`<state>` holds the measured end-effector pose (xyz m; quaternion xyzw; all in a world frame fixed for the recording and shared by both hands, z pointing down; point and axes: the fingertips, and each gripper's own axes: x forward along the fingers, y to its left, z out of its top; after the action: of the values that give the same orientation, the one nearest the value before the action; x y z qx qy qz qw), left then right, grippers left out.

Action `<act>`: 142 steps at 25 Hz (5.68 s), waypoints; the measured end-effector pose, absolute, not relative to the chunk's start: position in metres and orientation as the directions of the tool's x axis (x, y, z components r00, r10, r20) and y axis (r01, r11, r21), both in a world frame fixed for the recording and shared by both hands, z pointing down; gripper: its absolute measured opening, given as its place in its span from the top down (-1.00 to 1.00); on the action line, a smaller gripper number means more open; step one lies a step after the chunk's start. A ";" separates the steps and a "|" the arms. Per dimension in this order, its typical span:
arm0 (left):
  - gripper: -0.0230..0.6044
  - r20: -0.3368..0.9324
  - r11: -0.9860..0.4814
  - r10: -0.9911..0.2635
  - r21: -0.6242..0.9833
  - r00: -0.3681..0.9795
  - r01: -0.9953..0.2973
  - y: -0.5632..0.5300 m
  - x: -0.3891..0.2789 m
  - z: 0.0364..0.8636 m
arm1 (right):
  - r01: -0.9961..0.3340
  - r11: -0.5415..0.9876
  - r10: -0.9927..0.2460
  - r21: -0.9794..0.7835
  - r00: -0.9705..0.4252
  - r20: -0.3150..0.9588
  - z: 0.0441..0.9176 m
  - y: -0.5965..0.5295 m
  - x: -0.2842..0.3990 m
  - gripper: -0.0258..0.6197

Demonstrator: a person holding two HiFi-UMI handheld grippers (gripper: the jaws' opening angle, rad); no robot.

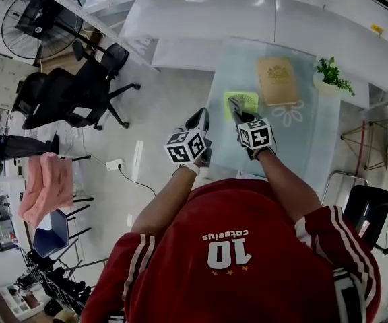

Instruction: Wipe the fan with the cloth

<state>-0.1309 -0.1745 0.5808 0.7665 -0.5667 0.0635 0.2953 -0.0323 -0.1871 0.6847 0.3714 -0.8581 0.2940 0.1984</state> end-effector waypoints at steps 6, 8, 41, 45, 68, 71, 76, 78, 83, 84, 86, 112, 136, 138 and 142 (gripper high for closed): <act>0.91 0.440 -0.172 -0.831 0.378 0.340 -0.910 -0.173 -0.147 0.583 | -0.752 0.543 -0.505 -0.373 -0.647 0.571 0.698 -0.187 -0.047 0.85; 0.91 0.442 -0.164 -0.833 0.379 0.333 -0.911 -0.173 -0.153 0.584 | -0.754 0.537 -0.503 -0.380 -0.647 0.573 0.702 -0.187 -0.051 0.85; 0.91 0.460 -0.224 -0.798 0.372 0.389 -0.901 -0.175 -0.138 0.593 | -0.804 0.460 -0.527 -0.376 -0.588 0.614 0.718 -0.197 -0.035 0.85; 0.91 0.463 -0.230 -0.795 0.368 0.392 -0.901 -0.174 -0.136 0.595 | -0.808 0.455 -0.531 -0.374 -0.583 0.615 0.719 -0.197 -0.032 0.85; 0.91 0.451 -0.264 -0.784 0.379 0.426 -0.887 -0.178 -0.116 0.593 | -0.847 0.392 -0.561 -0.358 -0.529 0.637 0.723 -0.193 0.004 0.85; 0.91 0.451 -0.268 -0.782 0.381 0.431 -0.885 -0.178 -0.113 0.593 | -0.853 0.383 -0.566 -0.355 -0.520 0.640 0.723 -0.193 0.008 0.85; 0.91 0.450 -0.274 -0.779 0.382 0.436 -0.883 -0.178 -0.109 0.593 | -0.859 0.375 -0.574 -0.348 -0.510 0.640 0.722 -0.193 0.014 0.85; 0.91 0.450 -0.277 -0.778 0.381 0.439 -0.882 -0.179 -0.106 0.593 | -0.861 0.371 -0.578 -0.347 -0.507 0.640 0.722 -0.193 0.018 0.85; 0.91 0.448 -0.287 -0.775 0.379 0.446 -0.880 -0.181 -0.100 0.591 | -0.871 0.361 -0.592 -0.332 -0.489 0.641 0.722 -0.194 0.027 0.85; 0.91 0.447 -0.290 -0.774 0.379 0.448 -0.879 -0.181 -0.099 0.591 | -0.873 0.357 -0.593 -0.333 -0.487 0.641 0.723 -0.193 0.028 0.85; 0.91 0.446 -0.296 -0.772 0.379 0.453 -0.877 -0.181 -0.096 0.589 | -0.875 0.351 -0.597 -0.333 -0.483 0.641 0.723 -0.193 0.031 0.85; 0.91 0.447 -0.347 -0.740 0.387 0.503 -0.854 -0.186 -0.065 0.592 | -0.914 0.259 -0.663 -0.312 -0.403 0.630 0.718 -0.192 0.077 0.85; 0.91 0.454 -0.349 -0.730 0.394 0.510 -0.850 -0.169 -0.069 0.598 | -0.921 0.238 -0.677 -0.309 -0.386 0.627 0.716 -0.174 0.079 0.85; 0.91 0.456 -0.344 -0.731 0.397 0.508 -0.851 -0.166 -0.074 0.598 | -0.920 0.237 -0.678 -0.312 -0.387 0.625 0.714 -0.172 0.075 0.85; 0.91 0.454 -0.341 -0.735 0.395 0.504 -0.853 -0.163 -0.082 0.596 | -0.919 0.242 -0.679 -0.312 -0.390 0.622 0.711 -0.169 0.067 0.85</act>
<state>-0.0824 -0.1629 0.5963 0.8129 -0.4885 0.0980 0.3017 0.0671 -0.1689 0.7115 0.5210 -0.7667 0.3278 0.1826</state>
